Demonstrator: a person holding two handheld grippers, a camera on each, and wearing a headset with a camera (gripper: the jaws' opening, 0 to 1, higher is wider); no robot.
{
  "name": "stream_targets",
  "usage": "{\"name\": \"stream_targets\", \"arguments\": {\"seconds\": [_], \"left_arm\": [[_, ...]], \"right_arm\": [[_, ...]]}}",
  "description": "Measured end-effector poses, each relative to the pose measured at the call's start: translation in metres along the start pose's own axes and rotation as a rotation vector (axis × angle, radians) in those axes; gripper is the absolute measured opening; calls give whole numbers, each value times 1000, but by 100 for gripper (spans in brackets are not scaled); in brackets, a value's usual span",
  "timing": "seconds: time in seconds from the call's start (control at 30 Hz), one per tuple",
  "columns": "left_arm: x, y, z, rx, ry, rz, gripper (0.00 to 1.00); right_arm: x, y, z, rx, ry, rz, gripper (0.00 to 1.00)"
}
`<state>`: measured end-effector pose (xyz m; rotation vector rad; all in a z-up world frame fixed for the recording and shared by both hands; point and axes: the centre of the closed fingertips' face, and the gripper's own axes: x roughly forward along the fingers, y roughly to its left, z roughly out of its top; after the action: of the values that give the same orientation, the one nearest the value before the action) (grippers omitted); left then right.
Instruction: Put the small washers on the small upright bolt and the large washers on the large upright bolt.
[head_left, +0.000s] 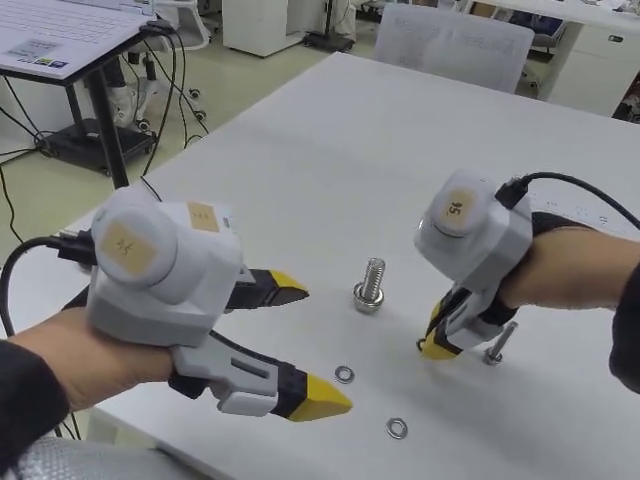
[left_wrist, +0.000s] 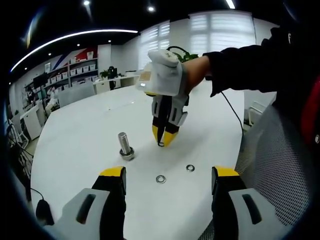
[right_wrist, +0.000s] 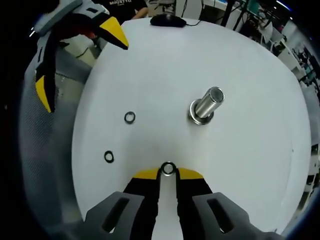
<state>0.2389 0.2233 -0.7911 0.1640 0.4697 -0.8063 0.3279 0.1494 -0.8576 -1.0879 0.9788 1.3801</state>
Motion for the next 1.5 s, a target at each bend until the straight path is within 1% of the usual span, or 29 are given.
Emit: {"name": "stream_targets", "arguments": {"seconds": [0.17,0.27,0.37,0.43,0.63,0.7,0.83,0.97,1.27,1.37,1.5], "left_arm": [[0,-1,0,2,-2,-2,69],[-1,-1,0,4,-2,-3,69],[-1,-2,0,6,-2,-4,69],[-1,-2,0,5,-3,-5,69],[-2,-2,0,9,-4,-7,69],[-2,-2,0,8,-4,-8,69],[-2,-2,0,8,-4,-8,69],[-2,-2,0,7,-3,-7,69],[-1,-2,-1,7,2,-6,69],[-1,-2,-1,5,3,-6,69],[-1,-2,-2,5,5,-7,69]], "right_arm": [[-10,4,-6,2,3,-9,13],[-19,8,-10,4,5,-13,13],[-27,9,-13,3,5,-23,13],[-31,8,-15,3,3,-25,13],[-49,11,-19,12,-6,-38,13],[-56,9,-22,15,-8,-50,13],[-66,0,-29,32,-10,-74,13],[-73,-6,-34,47,-11,-89,13],[-81,-18,-43,73,-11,-112,13],[-79,-23,-48,81,-3,-118,13],[-76,-24,-53,90,7,-111,13]]}}
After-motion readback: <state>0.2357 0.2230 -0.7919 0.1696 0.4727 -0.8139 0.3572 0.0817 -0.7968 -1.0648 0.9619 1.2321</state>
